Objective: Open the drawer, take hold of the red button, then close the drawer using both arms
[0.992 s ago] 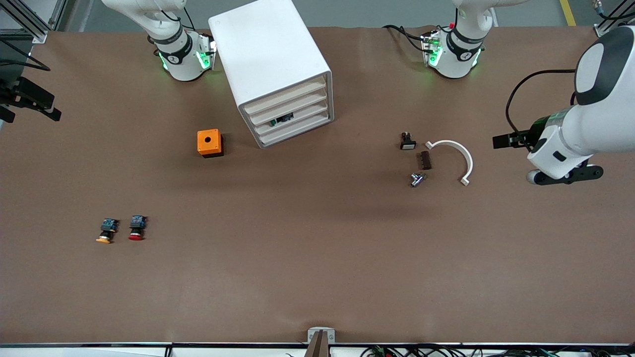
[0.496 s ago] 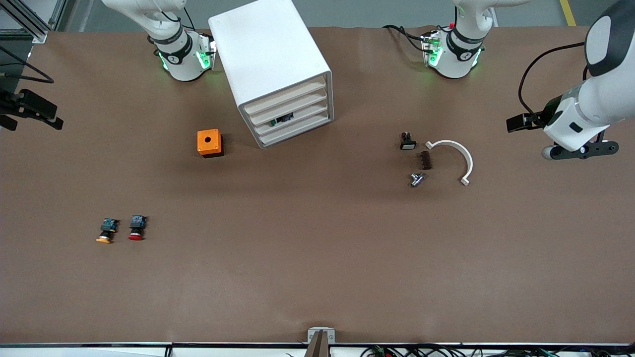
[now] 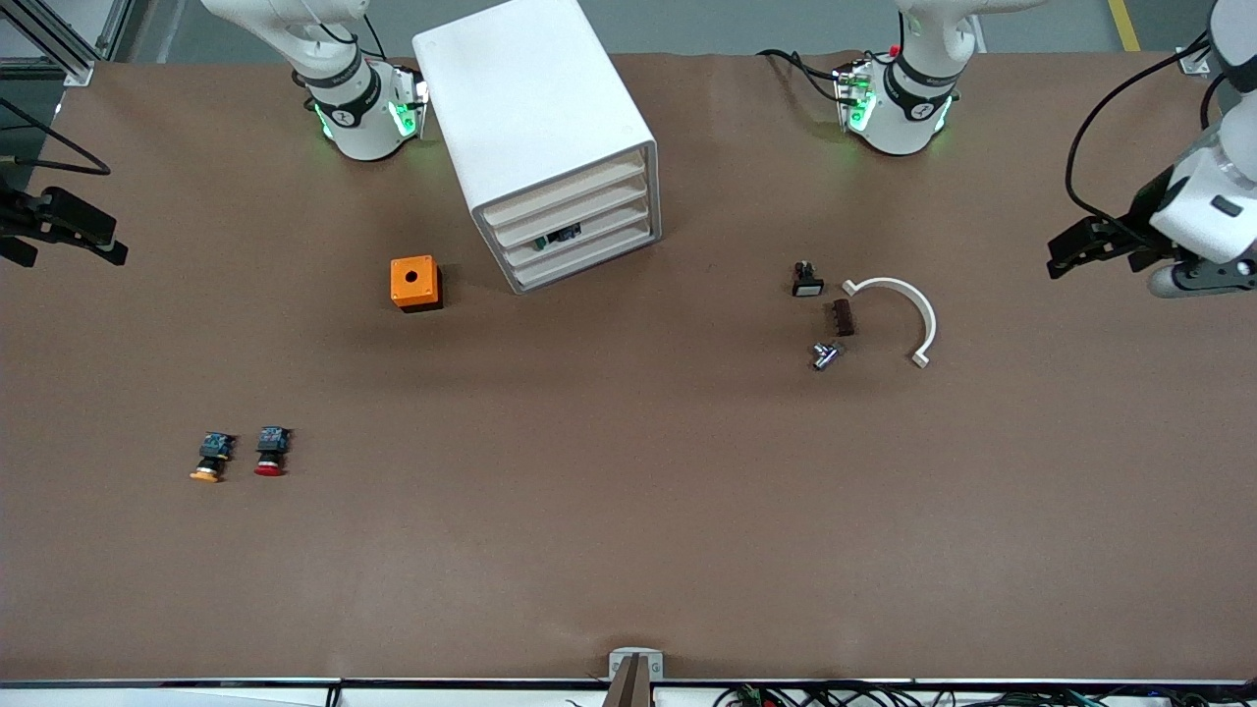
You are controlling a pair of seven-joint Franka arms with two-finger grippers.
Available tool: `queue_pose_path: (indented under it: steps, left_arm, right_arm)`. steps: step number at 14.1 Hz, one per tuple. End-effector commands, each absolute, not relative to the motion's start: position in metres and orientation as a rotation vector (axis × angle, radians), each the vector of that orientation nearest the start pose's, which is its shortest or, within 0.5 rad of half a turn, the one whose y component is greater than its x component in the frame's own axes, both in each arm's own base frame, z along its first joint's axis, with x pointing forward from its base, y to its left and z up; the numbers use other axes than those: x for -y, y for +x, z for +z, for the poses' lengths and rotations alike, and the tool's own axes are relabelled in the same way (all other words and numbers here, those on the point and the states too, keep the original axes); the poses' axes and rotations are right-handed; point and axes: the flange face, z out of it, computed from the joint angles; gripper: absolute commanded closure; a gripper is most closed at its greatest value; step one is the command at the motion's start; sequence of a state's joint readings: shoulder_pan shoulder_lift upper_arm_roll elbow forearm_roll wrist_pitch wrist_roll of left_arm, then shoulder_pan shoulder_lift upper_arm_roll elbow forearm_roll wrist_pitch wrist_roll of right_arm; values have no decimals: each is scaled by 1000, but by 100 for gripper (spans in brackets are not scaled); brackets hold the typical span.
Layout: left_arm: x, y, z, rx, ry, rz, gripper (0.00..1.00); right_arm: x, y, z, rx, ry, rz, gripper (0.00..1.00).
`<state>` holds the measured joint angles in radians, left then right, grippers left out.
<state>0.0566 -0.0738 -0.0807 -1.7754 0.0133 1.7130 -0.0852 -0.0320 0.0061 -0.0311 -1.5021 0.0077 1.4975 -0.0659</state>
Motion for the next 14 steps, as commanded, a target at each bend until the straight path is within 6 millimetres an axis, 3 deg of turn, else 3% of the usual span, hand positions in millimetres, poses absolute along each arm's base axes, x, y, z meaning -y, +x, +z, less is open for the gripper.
queue_pose_path:
  steps: [1,4,8,14]
  left_arm:
    - [12,562,595,84,-3138,-70,0]
    - [14,560,611,77,-3143,-82,0]
    - [19,552,612,53,-3133,28,0]
    - [21,552,612,53,-3139,31,0]
  right_arm:
    - [35,546,648,-8,-3144,20,0]
    - [35,546,650,-12,-3141,10,0]
    - [35,546,651,-14,-3140,7,0]
    - [33,544,653,-9,-3138,7,0]
